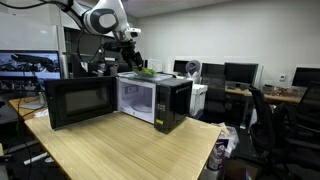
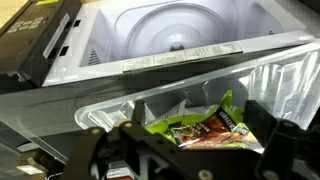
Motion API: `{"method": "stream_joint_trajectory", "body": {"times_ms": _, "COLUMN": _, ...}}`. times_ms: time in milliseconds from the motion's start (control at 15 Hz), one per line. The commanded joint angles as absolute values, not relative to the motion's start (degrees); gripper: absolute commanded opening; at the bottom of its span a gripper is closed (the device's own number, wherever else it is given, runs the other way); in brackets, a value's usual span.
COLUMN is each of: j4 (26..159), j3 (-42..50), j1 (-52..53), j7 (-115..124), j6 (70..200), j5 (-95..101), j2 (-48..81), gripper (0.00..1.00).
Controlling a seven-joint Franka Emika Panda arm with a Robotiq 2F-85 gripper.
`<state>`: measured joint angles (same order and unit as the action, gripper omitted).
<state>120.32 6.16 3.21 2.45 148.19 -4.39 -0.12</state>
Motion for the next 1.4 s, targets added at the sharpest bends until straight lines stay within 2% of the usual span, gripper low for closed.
{"method": "stream_joint_trajectory", "body": {"times_ms": 0, "j4": 119.63, "j3": 4.36, "j1": 1.20, "j7": 0.62, "j6": 142.59, "j5": -3.42, "j2": -2.45, "gripper": 1.00}}
{"method": "stream_joint_trajectory", "body": {"times_ms": 667, "j4": 120.24, "j3": 4.10, "j1": 1.49, "j7": -6.13, "j6": 126.19, "j5": -6.50, "j2": -12.06, "gripper": 1.00}}
{"method": "stream_joint_trajectory", "body": {"times_ms": 1333, "j4": 126.65, "j3": 2.70, "j1": 2.65, "j7": -9.63, "j6": 121.02, "j5": -5.57, "j2": -21.26, "gripper": 1.00}}
